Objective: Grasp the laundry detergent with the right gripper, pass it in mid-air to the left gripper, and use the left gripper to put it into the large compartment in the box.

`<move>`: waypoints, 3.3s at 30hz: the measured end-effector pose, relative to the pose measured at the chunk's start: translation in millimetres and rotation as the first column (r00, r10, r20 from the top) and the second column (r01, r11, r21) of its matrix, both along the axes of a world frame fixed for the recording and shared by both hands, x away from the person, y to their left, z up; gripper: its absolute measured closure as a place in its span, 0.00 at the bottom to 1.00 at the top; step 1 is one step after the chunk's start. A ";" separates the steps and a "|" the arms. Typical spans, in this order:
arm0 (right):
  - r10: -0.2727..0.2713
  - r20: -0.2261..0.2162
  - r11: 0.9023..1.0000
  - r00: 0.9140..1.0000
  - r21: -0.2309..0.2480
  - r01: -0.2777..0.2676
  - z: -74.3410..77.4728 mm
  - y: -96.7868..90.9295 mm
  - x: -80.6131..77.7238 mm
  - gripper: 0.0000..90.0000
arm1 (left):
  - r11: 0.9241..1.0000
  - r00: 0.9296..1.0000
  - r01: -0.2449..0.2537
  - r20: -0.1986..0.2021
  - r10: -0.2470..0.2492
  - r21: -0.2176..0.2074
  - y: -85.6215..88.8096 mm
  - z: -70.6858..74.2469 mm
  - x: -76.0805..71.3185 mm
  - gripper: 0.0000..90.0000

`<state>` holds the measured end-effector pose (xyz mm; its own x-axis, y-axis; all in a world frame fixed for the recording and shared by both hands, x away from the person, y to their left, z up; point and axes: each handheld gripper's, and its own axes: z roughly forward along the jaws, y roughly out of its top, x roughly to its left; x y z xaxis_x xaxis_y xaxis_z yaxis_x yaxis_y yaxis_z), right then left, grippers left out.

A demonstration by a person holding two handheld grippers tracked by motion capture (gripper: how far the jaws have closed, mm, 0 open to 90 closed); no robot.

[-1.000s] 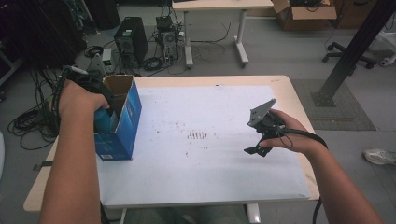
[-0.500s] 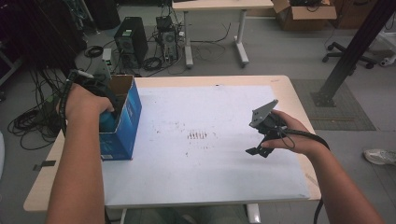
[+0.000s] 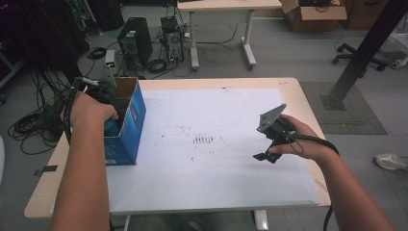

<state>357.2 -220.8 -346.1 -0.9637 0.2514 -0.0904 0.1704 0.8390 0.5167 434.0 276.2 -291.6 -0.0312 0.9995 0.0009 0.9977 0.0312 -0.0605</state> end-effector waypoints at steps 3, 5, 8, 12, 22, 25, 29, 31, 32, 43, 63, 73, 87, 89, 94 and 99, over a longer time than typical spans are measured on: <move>-0.003 -0.001 1.000 1.000 0.002 0.003 -0.5 -0.2 -0.1 0.03 | 1.000 1.000 0.000 -0.007 0.000 0.003 0.7 -3.2 -0.1 0.43; -0.003 -0.002 1.000 1.000 0.000 0.003 -0.9 -0.3 -0.2 0.03 | 1.000 1.000 -0.001 -0.008 0.001 -0.001 1.6 -5.4 -0.3 0.43; -0.004 -0.002 1.000 1.000 0.000 0.004 -0.9 -0.6 -0.4 0.03 | 1.000 1.000 -0.002 -0.019 0.002 0.000 2.1 -8.6 -0.1 0.43; -0.004 -0.002 1.000 1.000 -0.001 0.004 -1.0 -1.0 -0.6 0.03 | 1.000 1.000 -0.004 -0.019 0.004 0.000 2.3 -9.1 -0.2 0.43; 0.000 -0.004 1.000 1.000 -0.002 0.000 -0.7 -1.2 -1.7 0.03 | 1.000 1.000 -0.002 -0.019 0.002 -0.001 2.4 -10.0 -0.4 0.43; 0.001 -0.006 1.000 1.000 -0.003 -0.001 -0.3 -1.8 -2.0 0.03 | 1.000 1.000 -0.005 -0.020 0.005 0.000 2.3 -10.0 -0.5 0.43; 0.000 -0.006 1.000 1.000 -0.003 0.000 -0.8 -2.8 -2.7 0.03 | 1.000 1.000 -0.009 -0.021 0.009 0.001 2.1 -9.7 -0.7 0.42; 0.000 -0.005 1.000 1.000 -0.001 0.000 -1.1 -3.1 -2.9 0.03 | 1.000 1.000 -0.011 -0.012 0.011 0.003 2.1 -9.5 -1.1 0.42; 0.002 -0.005 1.000 1.000 -0.001 -0.002 -1.4 -3.3 -3.0 0.03 | 1.000 1.000 -0.013 -0.011 0.013 0.004 2.3 -9.5 -1.2 0.42; 0.002 -0.010 1.000 1.000 0.000 -0.002 -3.6 -4.1 -4.6 0.03 | 1.000 1.000 0.001 0.008 -0.001 0.002 2.2 -4.2 -4.5 0.40; 0.011 0.005 1.000 1.000 0.013 -0.011 -0.7 -5.0 -9.0 0.03 | 1.000 0.999 -0.013 0.035 0.014 -0.008 2.3 21.7 -15.0 0.28; 0.012 0.012 1.000 1.000 0.019 -0.013 2.8 -6.6 -11.8 0.03 | 1.000 0.999 -0.005 0.033 0.006 -0.016 -2.3 31.4 -18.3 0.19; 0.019 0.023 0.999 1.000 0.025 -0.019 7.0 -6.9 -15.8 0.03 | 0.999 0.997 0.051 0.058 -0.052 0.015 -10.3 59.3 -30.8 0.07; 0.015 0.023 1.000 1.000 0.024 -0.016 8.0 -7.0 -16.6 0.03 | 0.998 0.996 0.056 0.062 -0.057 0.016 -11.7 63.2 -32.5 0.05; 0.016 0.026 1.000 1.000 0.027 -0.017 10.8 -7.5 -18.3 0.03 | 0.996 0.994 0.083 0.067 -0.084 0.022 -18.3 72.9 -36.7 0.01; 0.018 0.032 0.999 0.999 0.027 -0.019 13.4 -8.6 -20.0 0.03 | 0.990 0.987 0.138 0.080 -0.140 0.027 -29.2 84.0 -40.2 0.00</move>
